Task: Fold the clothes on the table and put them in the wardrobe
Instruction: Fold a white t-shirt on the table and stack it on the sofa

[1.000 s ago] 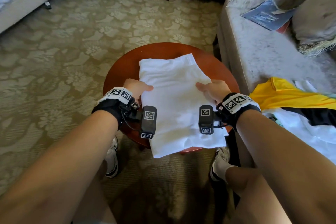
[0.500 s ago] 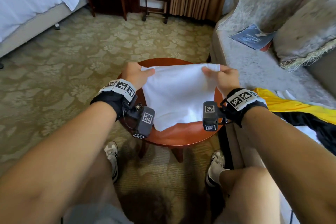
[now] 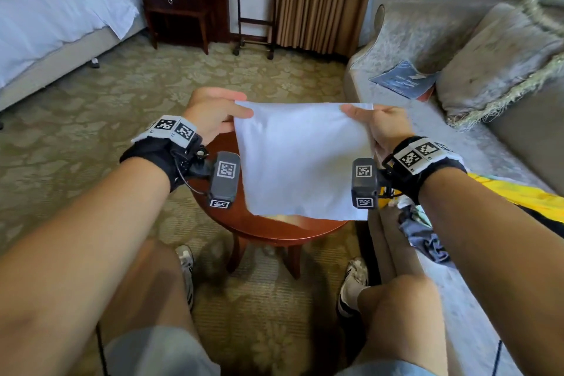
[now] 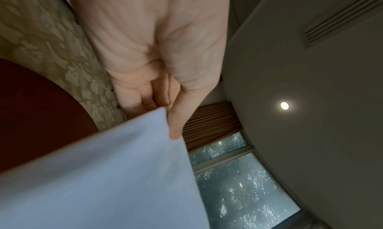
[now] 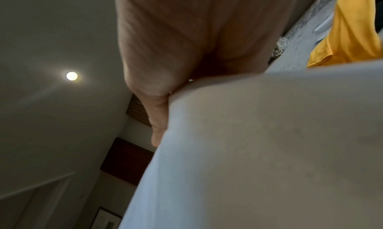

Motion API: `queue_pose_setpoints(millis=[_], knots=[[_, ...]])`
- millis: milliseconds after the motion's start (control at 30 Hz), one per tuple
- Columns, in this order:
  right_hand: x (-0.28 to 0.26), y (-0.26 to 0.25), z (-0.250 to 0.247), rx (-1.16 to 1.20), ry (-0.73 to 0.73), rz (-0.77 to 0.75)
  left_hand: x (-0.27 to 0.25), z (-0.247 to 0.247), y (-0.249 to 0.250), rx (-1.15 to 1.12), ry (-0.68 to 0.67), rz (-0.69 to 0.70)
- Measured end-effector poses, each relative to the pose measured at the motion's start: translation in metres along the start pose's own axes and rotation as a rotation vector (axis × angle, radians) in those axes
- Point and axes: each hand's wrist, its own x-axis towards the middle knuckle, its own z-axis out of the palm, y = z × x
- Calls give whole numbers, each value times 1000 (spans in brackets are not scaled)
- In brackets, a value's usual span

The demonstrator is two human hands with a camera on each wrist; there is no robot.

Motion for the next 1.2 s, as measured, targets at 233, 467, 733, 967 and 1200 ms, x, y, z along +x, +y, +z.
queue_pose_setpoints(millis=[233, 467, 733, 967, 1200], knots=[[75, 67, 19, -233, 6, 226, 72, 7, -48, 34, 164, -207], [163, 123, 43, -283, -25, 398, 200, 24, -119, 40, 142, -408], [203, 146, 44, -297, -52, 339, 213, 41, -144, -16, 152, -380], [163, 137, 32, -545, -34, 365, 166, 29, -135, 66, -59, -523], [125, 128, 19, -476, -310, 531, 143, 25, -141, 415, 65, -500]])
